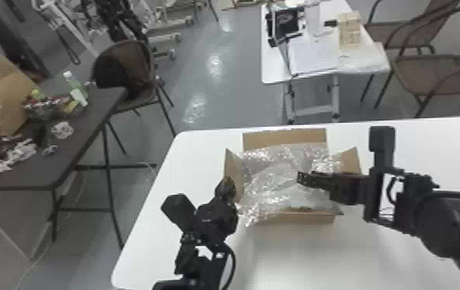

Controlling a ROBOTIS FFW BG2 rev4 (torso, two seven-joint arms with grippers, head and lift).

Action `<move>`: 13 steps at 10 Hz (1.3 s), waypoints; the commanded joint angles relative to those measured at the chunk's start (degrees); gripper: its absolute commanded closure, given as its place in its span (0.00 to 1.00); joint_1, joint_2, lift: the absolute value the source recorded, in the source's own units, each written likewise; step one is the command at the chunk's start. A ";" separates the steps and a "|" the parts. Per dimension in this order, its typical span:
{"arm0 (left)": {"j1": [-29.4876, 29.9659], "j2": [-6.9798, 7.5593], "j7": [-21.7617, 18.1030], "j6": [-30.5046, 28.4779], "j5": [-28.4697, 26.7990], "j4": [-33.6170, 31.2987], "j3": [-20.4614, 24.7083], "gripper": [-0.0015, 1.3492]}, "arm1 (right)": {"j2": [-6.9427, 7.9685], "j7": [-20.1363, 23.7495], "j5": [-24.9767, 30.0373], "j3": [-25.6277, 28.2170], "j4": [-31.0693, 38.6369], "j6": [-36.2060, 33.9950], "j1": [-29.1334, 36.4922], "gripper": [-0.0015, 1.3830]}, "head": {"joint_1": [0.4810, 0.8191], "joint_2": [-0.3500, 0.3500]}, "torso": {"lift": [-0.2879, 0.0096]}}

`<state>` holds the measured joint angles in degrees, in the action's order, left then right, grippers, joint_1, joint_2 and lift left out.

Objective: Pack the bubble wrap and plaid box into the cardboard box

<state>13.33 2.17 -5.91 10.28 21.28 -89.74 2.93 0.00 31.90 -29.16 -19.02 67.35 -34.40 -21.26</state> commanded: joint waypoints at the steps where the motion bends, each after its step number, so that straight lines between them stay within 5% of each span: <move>1: 0.12 0.03 0.02 0.18 0.16 0.00 0.15 0.90 | 0.05 0.09 2.45 0.83 5.52 0.30 1.13 0.08 | 0.63 1.00 | 0.82; 4: 0.47 0.03 0.11 0.62 0.78 -0.09 0.41 0.90 | 0.05 0.09 10.09 5.48 19.67 3.11 8.34 0.09 | 0.63 0.99 | 0.82; 7: 1.17 0.03 0.46 1.15 0.96 -0.26 0.85 0.90 | -1.67 0.09 15.10 14.01 22.65 23.42 23.02 0.15 | 0.63 0.91 | 0.82; 10: 2.32 0.03 0.63 1.77 1.48 -0.44 1.64 0.90 | -1.67 -0.88 18.53 24.29 28.54 29.39 36.73 0.15 | 0.63 0.75 | 0.82; 13: 2.84 0.56 0.90 2.12 1.92 -0.62 2.08 0.90 | -1.49 -0.70 20.02 27.81 33.20 30.45 43.32 0.15 | 0.63 0.67 | 0.82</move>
<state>16.16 2.63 -5.06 12.28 23.14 -90.28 5.00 -1.58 31.20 -9.54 8.23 99.55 -4.04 20.64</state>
